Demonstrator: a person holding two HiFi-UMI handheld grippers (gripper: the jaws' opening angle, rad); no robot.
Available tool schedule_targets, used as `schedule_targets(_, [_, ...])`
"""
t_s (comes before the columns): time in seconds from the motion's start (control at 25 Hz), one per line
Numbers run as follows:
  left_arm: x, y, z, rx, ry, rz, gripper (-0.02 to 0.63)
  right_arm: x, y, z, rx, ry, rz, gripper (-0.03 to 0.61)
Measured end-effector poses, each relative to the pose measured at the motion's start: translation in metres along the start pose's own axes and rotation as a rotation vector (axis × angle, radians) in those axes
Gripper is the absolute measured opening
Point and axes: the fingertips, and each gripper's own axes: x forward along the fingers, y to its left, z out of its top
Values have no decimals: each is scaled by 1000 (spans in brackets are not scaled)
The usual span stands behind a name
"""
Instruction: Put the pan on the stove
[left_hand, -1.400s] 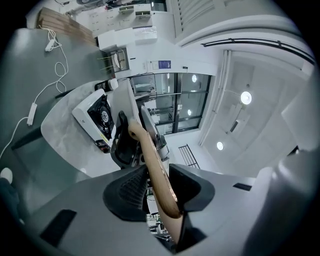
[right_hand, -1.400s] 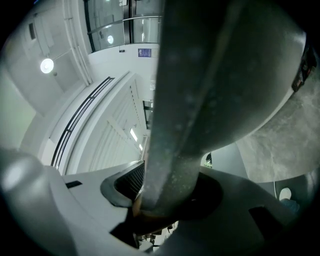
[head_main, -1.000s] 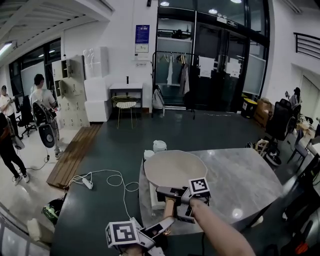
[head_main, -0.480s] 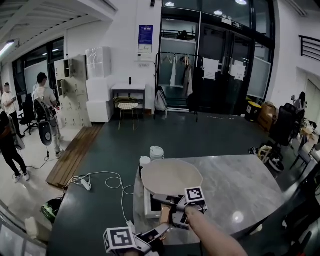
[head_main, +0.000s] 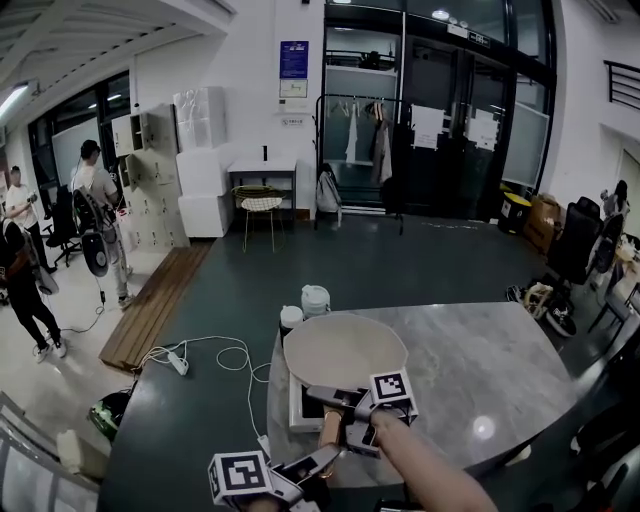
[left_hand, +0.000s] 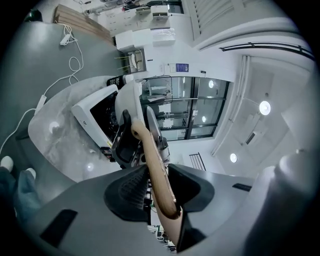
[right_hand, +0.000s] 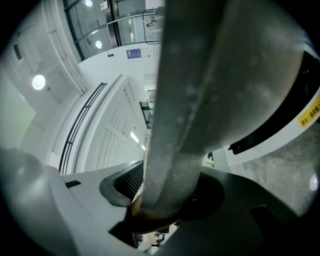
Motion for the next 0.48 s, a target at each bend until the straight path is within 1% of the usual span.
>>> schedule_targets(0.08, [2, 0, -3, -10, 5, -3, 133, -1, -1, -3, -12, 18, -10, 233])
schedule_targets(0.16, [1, 0, -3, -2, 10, 8, 133, -1, 1, -3, -29, 19, 1, 240])
schedule_targets(0.24, [-1, 2, 0, 13, 14, 34, 133, -2, 4, 0, -63, -5, 12, 263])
schedule_targets(0.32, [-3, 1, 3, 18, 17, 45, 133, -2, 4, 4, -88, -34, -1, 295])
schedule_targets(0.48, [-4, 2, 5, 13, 20, 43, 134, -10, 3, 5, -44, -94, 12, 298])
